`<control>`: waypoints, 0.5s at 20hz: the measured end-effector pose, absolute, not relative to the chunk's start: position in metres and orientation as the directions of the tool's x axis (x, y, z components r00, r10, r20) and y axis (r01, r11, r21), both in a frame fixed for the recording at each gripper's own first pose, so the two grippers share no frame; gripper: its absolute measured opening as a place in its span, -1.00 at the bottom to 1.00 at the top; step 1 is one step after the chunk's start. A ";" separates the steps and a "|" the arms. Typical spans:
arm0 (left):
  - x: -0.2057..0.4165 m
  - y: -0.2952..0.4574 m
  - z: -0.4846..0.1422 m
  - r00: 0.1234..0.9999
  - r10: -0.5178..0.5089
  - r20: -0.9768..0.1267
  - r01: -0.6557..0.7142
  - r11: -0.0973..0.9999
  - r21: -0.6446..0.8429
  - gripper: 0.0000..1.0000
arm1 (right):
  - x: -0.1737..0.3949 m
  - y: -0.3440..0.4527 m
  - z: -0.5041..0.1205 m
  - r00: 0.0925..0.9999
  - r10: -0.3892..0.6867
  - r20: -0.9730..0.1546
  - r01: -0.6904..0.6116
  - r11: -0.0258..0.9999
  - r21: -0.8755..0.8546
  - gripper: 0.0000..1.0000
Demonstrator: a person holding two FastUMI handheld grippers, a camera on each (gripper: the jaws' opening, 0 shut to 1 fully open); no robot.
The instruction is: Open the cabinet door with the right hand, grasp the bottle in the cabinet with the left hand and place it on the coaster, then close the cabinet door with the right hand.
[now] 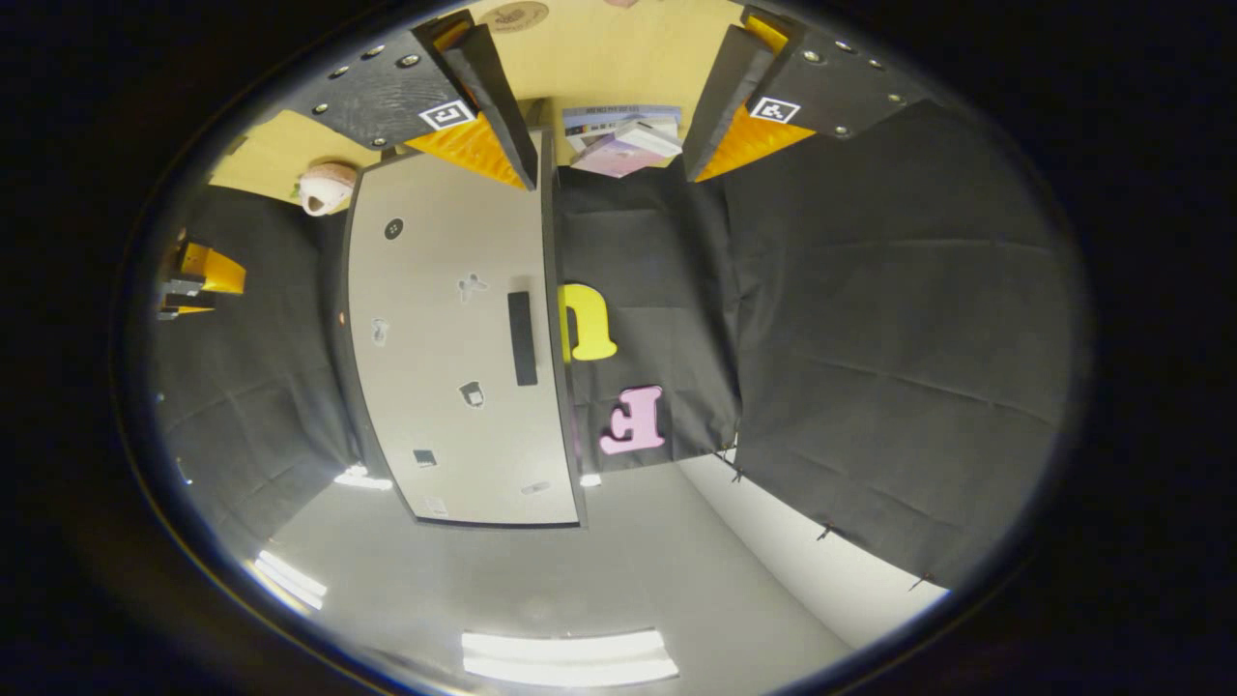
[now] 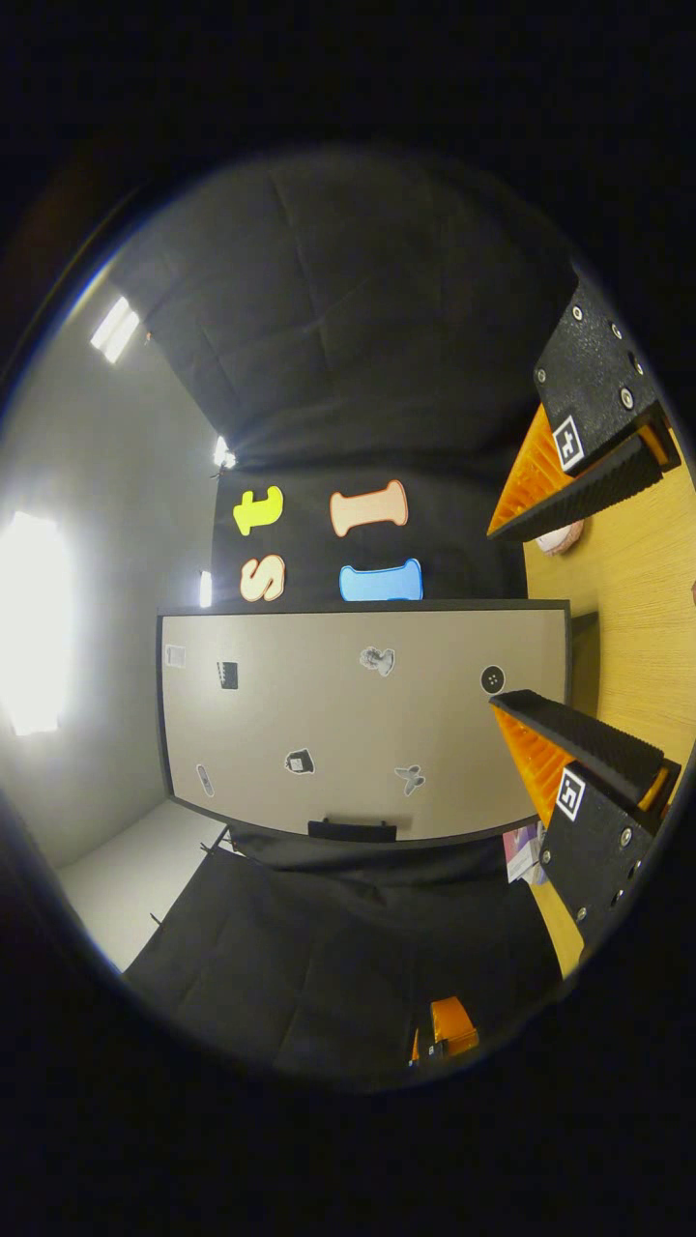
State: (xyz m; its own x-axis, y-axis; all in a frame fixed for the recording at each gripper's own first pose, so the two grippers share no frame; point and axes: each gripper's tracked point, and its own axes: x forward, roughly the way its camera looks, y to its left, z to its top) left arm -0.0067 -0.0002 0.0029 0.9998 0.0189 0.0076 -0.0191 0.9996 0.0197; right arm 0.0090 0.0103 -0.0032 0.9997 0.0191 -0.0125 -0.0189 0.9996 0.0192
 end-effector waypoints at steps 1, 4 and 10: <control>-0.007 0.000 0.003 1.000 0.022 0.007 -0.022 1.000 0.019 0.82 | 0.010 0.012 -0.002 1.000 0.023 -0.011 -0.023 1.000 0.020 0.90; -0.011 0.005 0.006 0.999 0.040 0.014 -0.040 0.999 0.022 0.73 | 0.011 0.020 0.004 0.999 0.039 0.001 -0.039 0.999 0.024 0.90; -0.033 0.035 0.009 0.995 0.099 0.020 -0.099 0.995 0.030 0.82 | 0.033 0.047 0.028 0.995 0.084 0.056 -0.088 0.995 0.054 0.90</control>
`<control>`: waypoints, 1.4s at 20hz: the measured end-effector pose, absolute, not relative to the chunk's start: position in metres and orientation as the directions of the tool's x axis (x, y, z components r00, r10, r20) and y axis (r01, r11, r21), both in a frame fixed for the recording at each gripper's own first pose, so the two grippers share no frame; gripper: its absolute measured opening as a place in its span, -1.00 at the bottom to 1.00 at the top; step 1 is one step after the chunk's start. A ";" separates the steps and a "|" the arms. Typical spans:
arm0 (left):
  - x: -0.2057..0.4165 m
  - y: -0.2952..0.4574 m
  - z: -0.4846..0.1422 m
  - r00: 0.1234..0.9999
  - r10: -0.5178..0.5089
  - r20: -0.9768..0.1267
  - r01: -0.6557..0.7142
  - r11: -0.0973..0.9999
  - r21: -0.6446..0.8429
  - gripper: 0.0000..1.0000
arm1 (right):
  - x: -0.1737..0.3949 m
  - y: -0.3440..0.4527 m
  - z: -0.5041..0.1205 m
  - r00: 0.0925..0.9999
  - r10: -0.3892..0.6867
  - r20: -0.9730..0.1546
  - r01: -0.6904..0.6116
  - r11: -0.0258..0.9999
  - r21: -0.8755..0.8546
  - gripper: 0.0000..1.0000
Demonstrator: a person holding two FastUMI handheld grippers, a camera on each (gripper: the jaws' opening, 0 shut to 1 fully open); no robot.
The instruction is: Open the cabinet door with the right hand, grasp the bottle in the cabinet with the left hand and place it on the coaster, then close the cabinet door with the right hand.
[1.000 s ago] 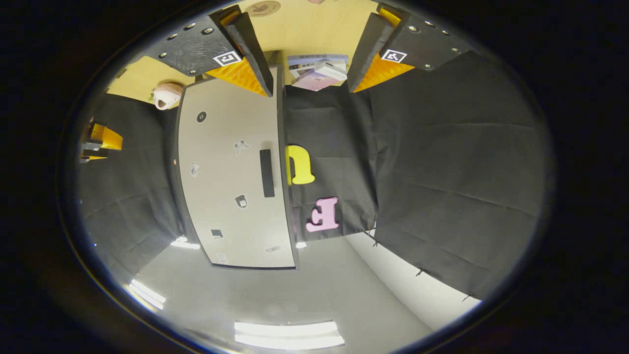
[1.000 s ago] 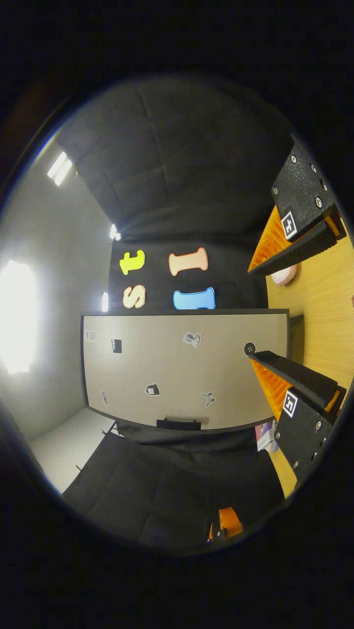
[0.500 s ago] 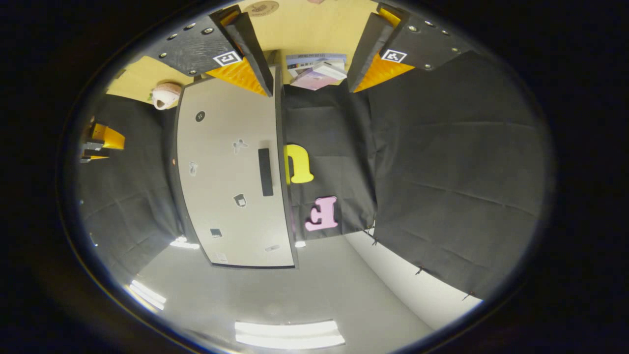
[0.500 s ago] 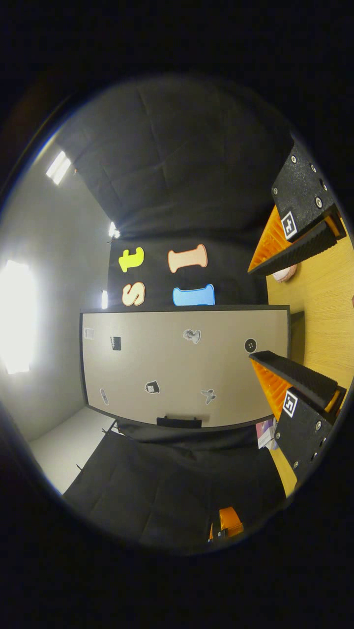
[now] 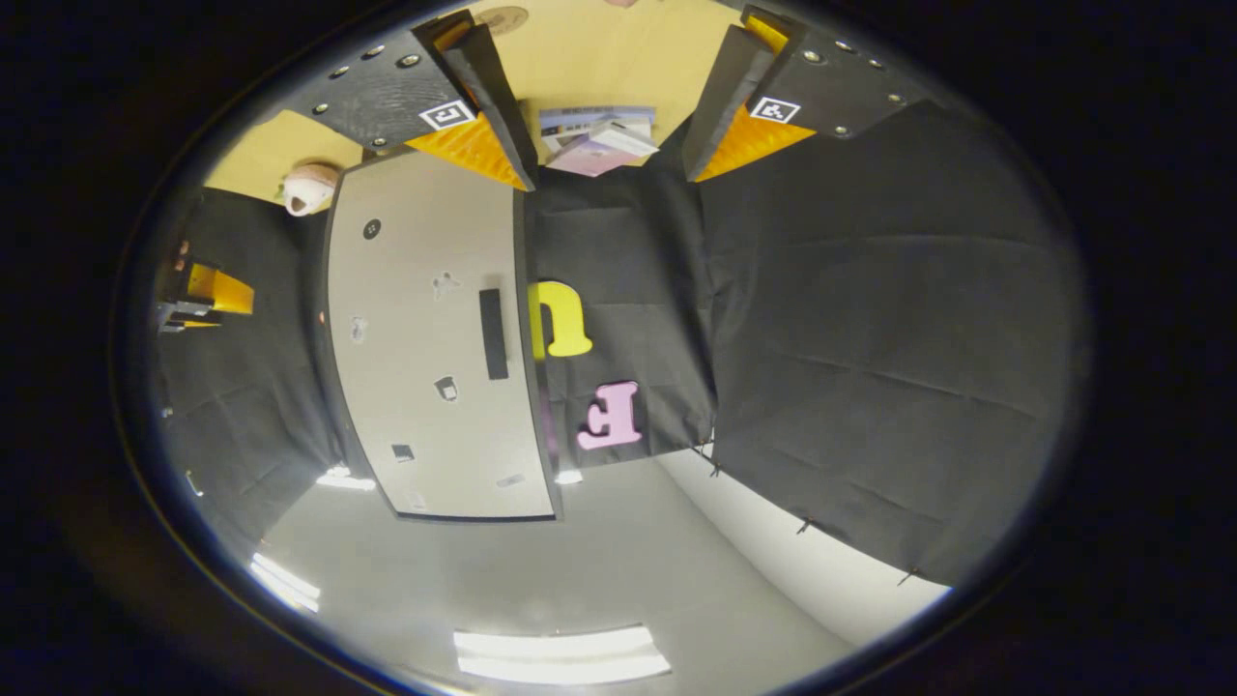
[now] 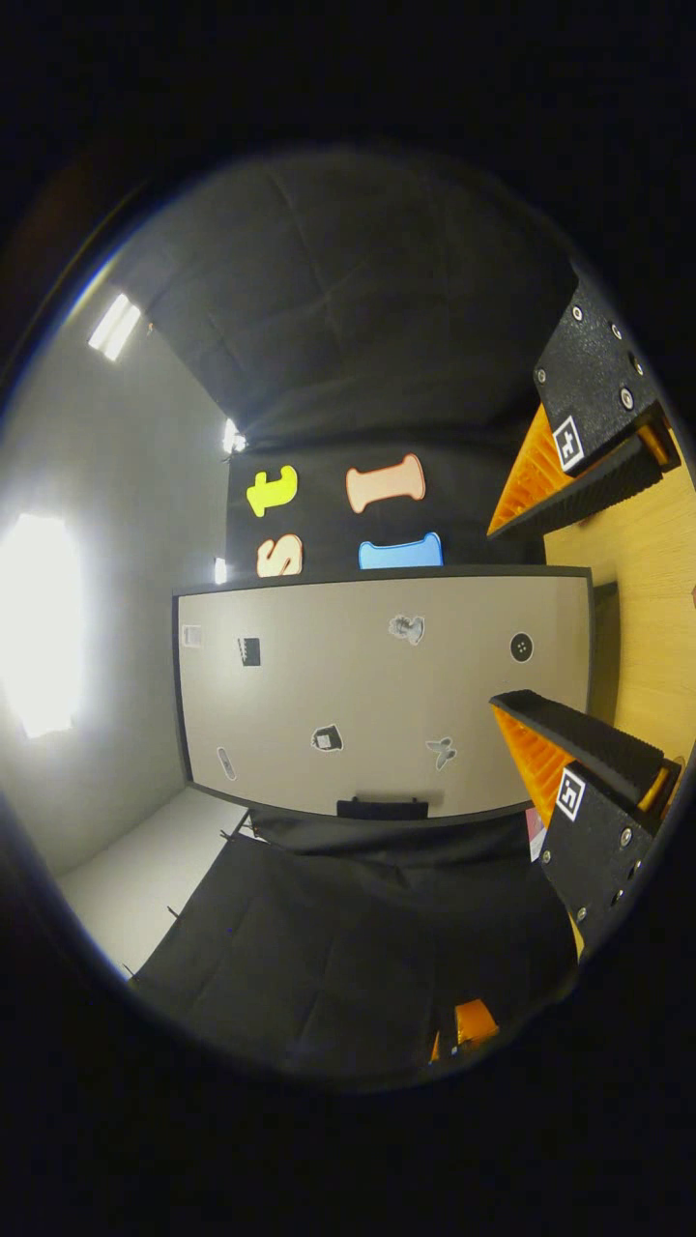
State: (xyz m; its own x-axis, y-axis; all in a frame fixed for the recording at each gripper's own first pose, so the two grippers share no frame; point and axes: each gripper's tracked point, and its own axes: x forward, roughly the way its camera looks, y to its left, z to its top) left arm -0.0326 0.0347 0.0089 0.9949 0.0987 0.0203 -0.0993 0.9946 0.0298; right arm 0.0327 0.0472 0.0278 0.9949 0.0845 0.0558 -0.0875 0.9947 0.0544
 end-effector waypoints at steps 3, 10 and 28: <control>-0.044 0.053 0.011 0.990 0.135 0.027 -0.136 0.990 0.043 0.82 | 0.047 0.065 0.044 0.990 0.114 0.089 -0.119 0.991 0.055 0.90; -0.074 0.091 0.007 0.974 0.226 0.020 -0.226 0.972 0.059 0.83 | 0.087 0.117 0.064 0.975 0.191 0.116 -0.199 0.978 0.062 0.90; -0.112 0.183 -0.018 0.926 0.378 -0.022 -0.375 0.924 0.080 0.82 | 0.198 0.267 0.082 0.952 0.295 0.083 -0.300 0.953 0.051 0.90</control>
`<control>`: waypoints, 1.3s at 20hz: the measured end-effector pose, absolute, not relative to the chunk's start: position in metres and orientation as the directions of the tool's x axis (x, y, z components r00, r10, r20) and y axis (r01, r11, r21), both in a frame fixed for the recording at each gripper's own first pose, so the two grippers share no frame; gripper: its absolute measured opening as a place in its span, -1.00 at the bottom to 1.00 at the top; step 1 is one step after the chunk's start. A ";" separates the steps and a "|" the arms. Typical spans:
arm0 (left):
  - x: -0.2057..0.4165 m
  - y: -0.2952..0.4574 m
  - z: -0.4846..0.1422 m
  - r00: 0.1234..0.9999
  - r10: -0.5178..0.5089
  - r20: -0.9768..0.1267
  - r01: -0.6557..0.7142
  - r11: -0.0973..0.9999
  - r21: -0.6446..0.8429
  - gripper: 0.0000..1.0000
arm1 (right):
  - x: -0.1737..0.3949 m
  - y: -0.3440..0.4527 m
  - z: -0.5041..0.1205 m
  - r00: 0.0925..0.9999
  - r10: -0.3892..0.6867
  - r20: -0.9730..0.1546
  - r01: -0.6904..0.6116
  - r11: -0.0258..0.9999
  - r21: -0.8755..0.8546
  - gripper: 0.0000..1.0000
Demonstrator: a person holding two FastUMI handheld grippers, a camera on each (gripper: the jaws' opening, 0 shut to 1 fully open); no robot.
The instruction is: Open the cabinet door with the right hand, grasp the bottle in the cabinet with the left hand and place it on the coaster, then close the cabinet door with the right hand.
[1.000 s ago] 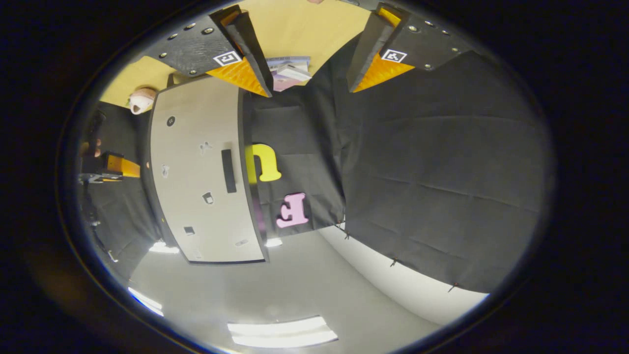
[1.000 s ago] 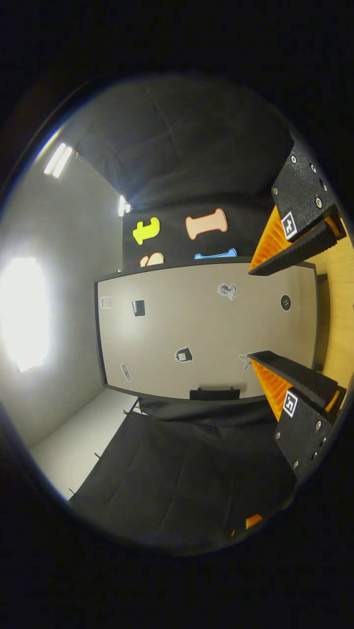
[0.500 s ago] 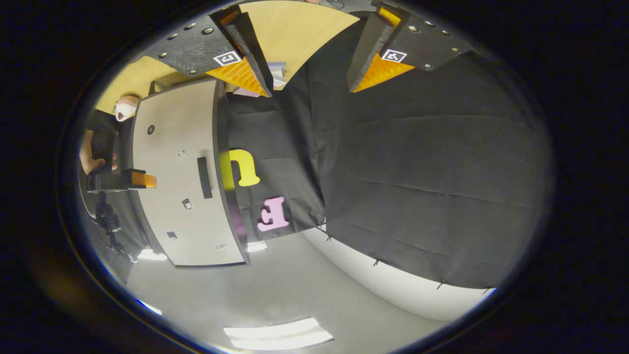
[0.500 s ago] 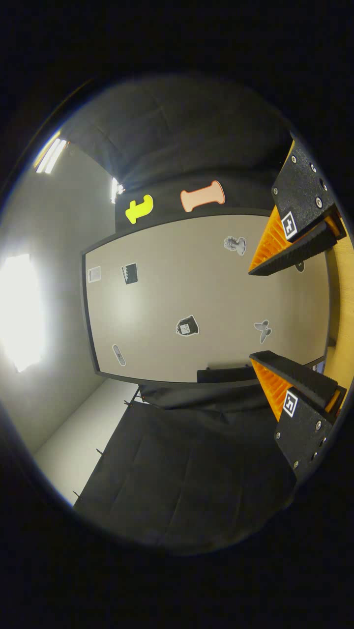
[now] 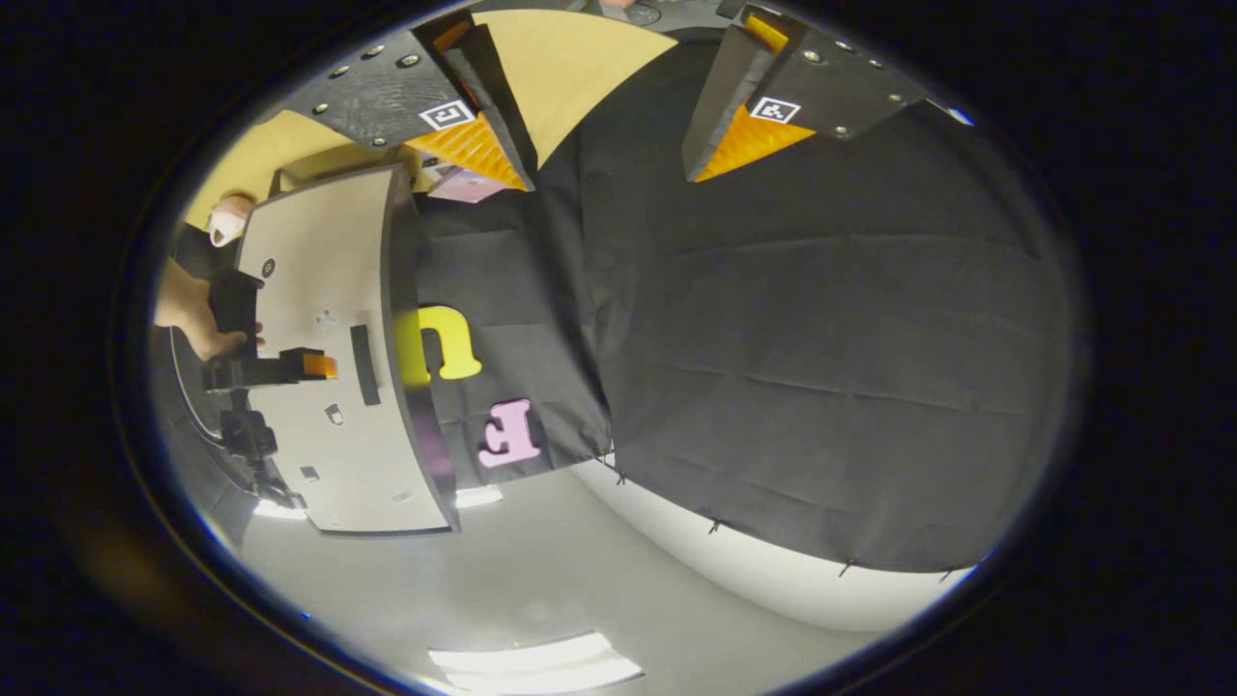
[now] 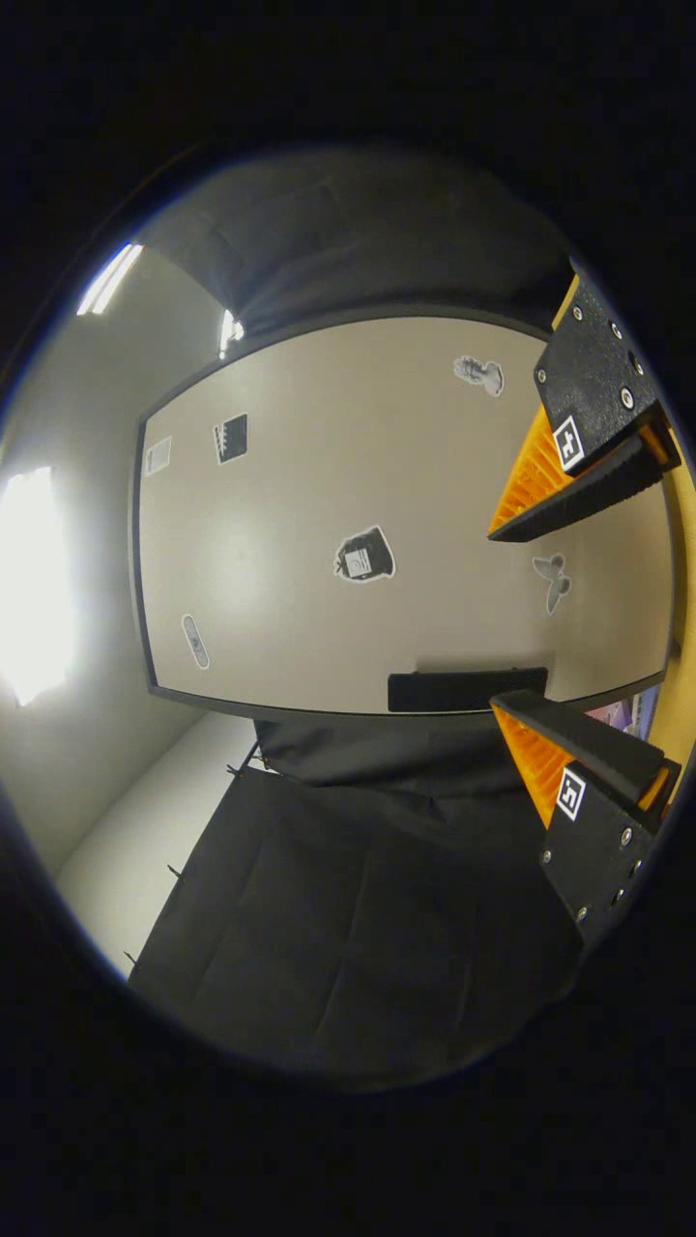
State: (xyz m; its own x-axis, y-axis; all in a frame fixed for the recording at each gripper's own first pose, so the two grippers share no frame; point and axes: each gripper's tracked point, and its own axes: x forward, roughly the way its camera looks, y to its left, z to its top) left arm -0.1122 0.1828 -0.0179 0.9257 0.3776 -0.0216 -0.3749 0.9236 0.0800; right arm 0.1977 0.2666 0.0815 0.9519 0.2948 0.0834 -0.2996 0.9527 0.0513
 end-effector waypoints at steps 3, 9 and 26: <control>-0.120 0.199 -0.024 0.914 0.403 -0.035 -0.399 0.913 0.087 0.73 | 0.215 0.293 0.079 0.949 0.307 0.068 -0.310 0.950 0.038 0.90; -0.124 0.227 -0.032 0.898 0.437 -0.050 -0.431 0.898 0.091 0.74 | 0.246 0.328 0.076 0.957 0.289 0.031 -0.289 0.957 0.010 0.70; -0.097 0.230 -0.042 0.942 0.332 -0.052 -0.330 0.943 0.046 0.83 | 0.243 0.333 0.070 0.947 0.290 -0.137 -0.283 0.957 0.071 -0.65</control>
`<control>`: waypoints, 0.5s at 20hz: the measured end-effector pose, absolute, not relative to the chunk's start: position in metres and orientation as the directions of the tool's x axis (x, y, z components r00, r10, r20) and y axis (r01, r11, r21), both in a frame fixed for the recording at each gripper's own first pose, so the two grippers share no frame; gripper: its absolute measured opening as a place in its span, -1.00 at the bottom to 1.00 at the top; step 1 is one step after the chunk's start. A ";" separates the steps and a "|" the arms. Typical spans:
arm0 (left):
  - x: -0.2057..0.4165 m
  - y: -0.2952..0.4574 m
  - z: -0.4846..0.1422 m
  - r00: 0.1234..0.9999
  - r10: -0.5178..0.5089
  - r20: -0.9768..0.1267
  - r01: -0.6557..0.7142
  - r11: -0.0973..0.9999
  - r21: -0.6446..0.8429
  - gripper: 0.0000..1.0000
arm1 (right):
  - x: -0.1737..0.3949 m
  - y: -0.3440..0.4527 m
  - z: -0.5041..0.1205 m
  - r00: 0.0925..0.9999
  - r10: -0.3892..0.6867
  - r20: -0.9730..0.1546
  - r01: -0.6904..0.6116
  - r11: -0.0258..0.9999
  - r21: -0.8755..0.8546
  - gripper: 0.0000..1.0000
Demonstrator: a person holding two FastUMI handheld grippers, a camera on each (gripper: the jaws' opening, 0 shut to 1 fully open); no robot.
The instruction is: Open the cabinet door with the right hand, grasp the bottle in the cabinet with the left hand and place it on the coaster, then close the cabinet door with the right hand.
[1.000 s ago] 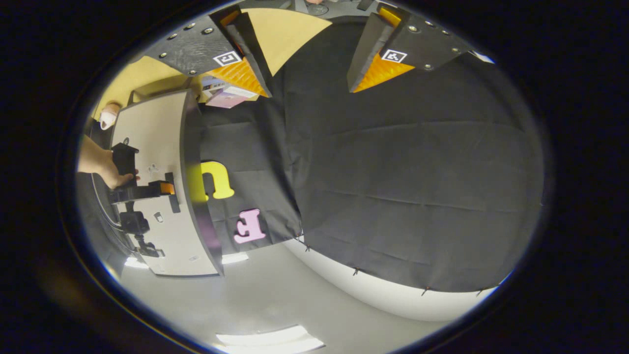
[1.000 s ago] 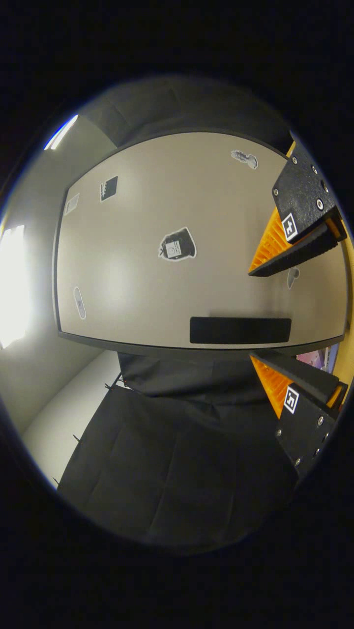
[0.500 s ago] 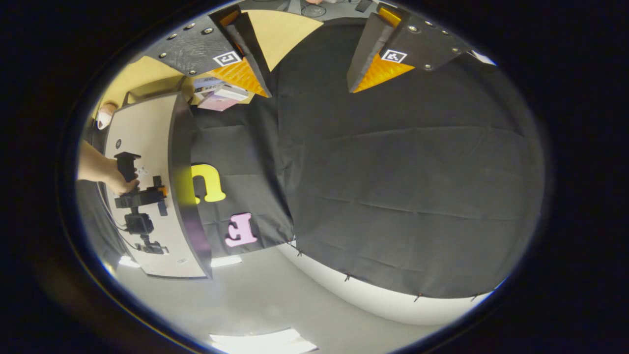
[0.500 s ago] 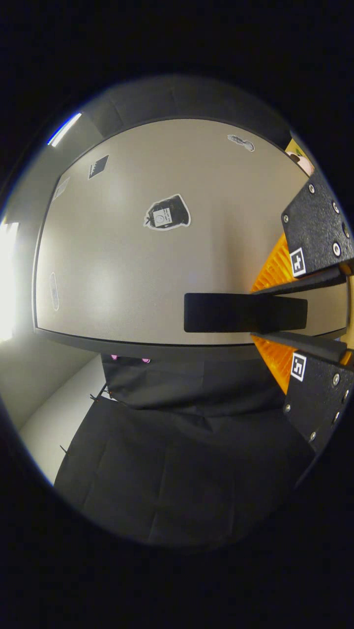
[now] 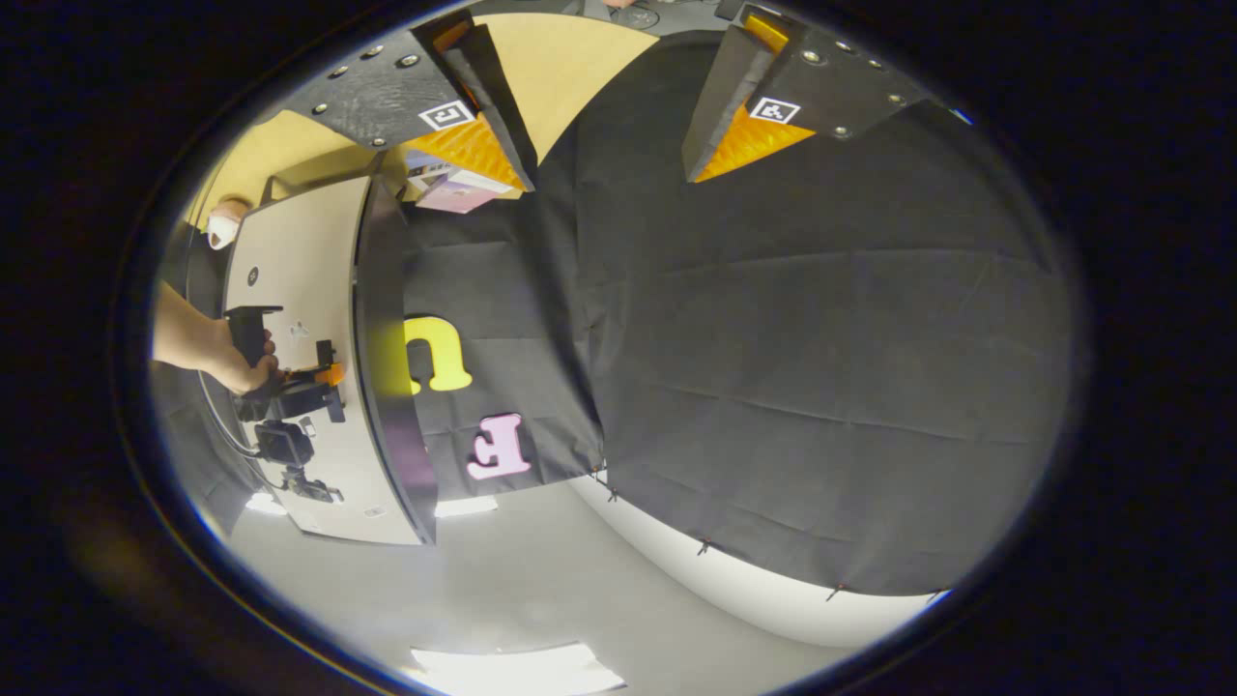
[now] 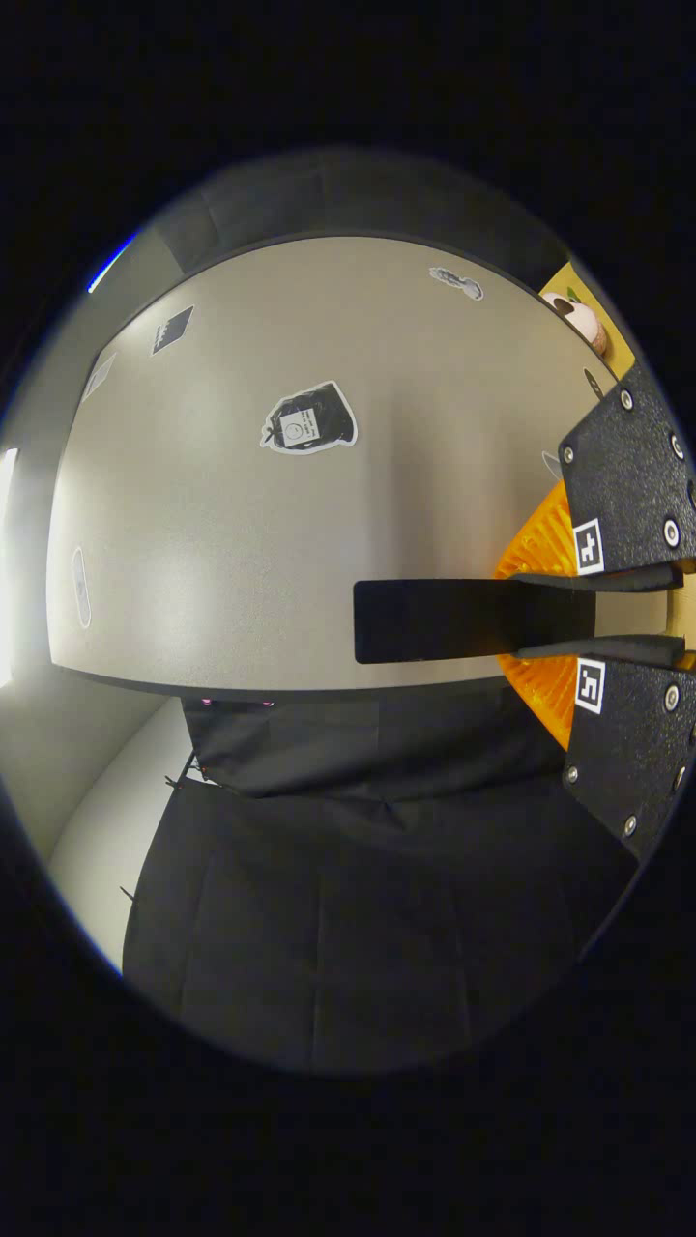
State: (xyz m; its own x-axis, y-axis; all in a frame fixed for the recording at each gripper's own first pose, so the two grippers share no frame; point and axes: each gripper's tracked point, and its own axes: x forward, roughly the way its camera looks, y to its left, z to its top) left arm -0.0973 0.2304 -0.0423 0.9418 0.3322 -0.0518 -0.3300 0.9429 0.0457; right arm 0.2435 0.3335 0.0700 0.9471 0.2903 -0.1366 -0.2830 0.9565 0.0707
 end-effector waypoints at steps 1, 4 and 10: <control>-0.094 0.226 -0.041 0.947 0.318 -0.050 -0.316 0.948 0.042 0.83 | 0.240 0.333 0.071 0.944 0.300 -0.136 -0.292 0.954 0.071 -0.65; -0.083 0.213 -0.037 0.960 0.278 -0.039 -0.276 0.960 0.039 0.73 | 0.230 0.332 0.074 0.937 0.325 -0.128 -0.319 0.945 0.072 -0.65; -0.067 0.186 -0.023 0.977 0.214 -0.016 -0.213 0.976 0.042 0.74 | 0.222 0.325 0.074 0.918 0.374 -0.135 -0.367 0.927 0.070 -0.65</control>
